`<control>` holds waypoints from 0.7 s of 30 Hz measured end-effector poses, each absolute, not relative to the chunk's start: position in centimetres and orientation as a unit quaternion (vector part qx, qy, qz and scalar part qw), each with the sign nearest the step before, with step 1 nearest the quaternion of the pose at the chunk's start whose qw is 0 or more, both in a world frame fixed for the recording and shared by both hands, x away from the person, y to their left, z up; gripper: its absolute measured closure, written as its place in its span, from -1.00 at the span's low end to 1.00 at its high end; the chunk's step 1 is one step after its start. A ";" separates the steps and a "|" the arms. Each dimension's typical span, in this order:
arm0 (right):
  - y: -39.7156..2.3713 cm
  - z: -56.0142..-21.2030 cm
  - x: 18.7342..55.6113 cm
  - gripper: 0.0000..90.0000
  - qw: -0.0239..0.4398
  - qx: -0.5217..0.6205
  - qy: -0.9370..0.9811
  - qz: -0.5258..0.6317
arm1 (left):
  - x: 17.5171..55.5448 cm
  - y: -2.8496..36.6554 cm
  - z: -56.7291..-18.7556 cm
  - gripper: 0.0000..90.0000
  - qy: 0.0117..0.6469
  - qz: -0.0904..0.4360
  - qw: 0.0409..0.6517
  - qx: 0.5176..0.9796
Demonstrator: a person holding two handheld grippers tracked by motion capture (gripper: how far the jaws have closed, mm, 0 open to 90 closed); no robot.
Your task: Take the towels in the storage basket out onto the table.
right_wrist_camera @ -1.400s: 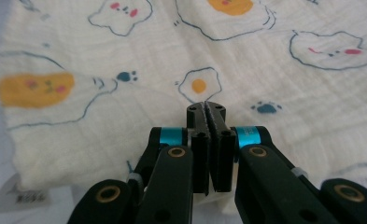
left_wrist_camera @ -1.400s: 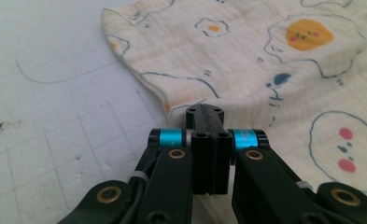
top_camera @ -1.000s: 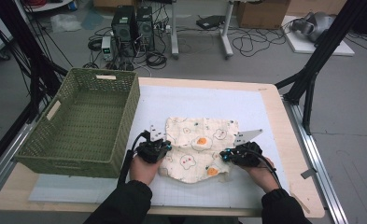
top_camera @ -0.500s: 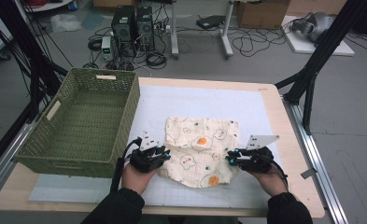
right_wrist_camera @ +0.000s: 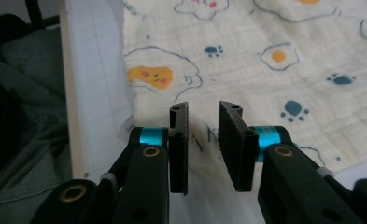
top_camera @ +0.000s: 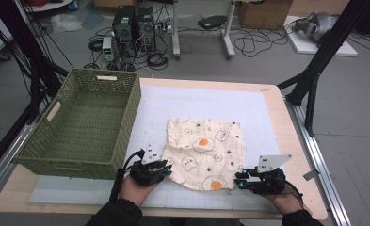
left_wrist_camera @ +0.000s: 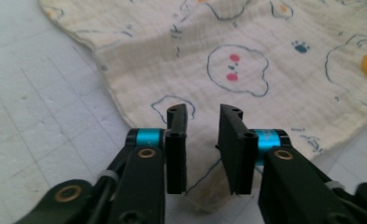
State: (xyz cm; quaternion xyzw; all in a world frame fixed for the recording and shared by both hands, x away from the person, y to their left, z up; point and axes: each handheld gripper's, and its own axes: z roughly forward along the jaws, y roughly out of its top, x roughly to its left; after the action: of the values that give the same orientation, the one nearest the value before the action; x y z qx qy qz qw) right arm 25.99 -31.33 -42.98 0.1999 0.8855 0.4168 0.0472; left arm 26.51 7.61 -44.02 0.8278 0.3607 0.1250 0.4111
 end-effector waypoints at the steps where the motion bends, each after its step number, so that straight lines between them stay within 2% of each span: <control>1: -31.1 -43.1 26.3 0.72 0.047 0.205 0.887 0.410 | 26.6 7.6 -44.3 0.79 0.360 0.126 0.403 0.832; 4: -30.5 -43.5 27.4 0.84 0.049 0.210 0.892 0.397 | 26.8 7.8 -44.7 0.98 0.361 0.122 0.408 0.829; 10: -29.0 -44.0 28.9 0.92 0.045 0.206 0.900 0.381 | 26.8 7.6 -44.7 0.97 0.357 0.130 0.406 0.831; 11: -29.0 -44.0 28.9 0.89 0.041 0.210 0.899 0.381 | 26.8 7.6 -44.8 0.94 0.358 0.126 0.410 0.829; 13: -29.3 -44.1 29.0 0.66 0.015 0.211 0.896 0.390 | 26.8 7.7 -44.7 0.83 0.357 0.116 0.412 0.830; 16: -29.3 -44.2 28.9 0.46 -0.010 0.201 0.892 0.405 | 26.7 7.5 -44.8 0.81 0.359 0.119 0.412 0.829; 17: -29.1 -44.2 28.8 0.46 -0.015 0.197 0.894 0.401 | 26.7 7.5 -44.8 0.81 0.358 0.121 0.411 0.830; 19: -28.6 -44.2 28.4 0.60 0.003 0.187 0.901 0.393 | 26.7 7.4 -44.8 0.89 0.358 0.124 0.411 0.829; 21: -28.6 -44.1 28.5 0.84 0.000 0.184 0.904 0.387 | 26.7 7.5 -44.7 0.98 0.360 0.122 0.409 0.829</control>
State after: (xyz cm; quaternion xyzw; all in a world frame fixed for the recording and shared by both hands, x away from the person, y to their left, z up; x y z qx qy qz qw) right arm 28.48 -28.58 -44.14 0.1836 0.9035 0.3871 0.0004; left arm 26.74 7.46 -44.73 0.8294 0.3603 0.1222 0.4091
